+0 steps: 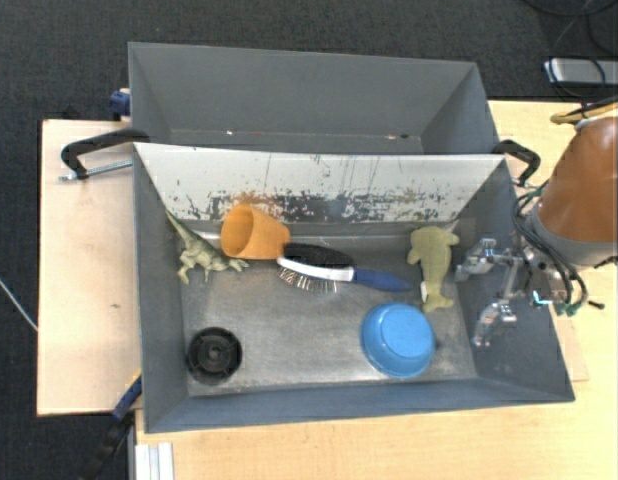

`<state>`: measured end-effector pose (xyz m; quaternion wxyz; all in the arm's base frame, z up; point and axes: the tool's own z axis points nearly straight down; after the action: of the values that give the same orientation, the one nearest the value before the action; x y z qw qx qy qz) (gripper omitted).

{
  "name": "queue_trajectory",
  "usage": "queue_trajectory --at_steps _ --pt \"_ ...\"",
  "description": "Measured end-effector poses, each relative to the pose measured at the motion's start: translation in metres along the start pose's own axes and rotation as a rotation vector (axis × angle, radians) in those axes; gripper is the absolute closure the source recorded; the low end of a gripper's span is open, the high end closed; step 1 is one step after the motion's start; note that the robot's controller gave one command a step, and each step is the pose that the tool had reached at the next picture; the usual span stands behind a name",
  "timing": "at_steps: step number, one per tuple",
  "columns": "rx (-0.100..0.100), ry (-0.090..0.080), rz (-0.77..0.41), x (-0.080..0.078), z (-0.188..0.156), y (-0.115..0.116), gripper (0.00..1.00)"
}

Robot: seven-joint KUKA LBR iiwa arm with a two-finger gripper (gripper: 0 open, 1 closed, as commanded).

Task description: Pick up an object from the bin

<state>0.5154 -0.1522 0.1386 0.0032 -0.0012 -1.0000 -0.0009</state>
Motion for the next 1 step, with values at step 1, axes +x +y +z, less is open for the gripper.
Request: queue_trajectory --at_steps 1 --pt "0.000 -0.012 0.257 -0.0367 0.0124 0.0349 0.00"
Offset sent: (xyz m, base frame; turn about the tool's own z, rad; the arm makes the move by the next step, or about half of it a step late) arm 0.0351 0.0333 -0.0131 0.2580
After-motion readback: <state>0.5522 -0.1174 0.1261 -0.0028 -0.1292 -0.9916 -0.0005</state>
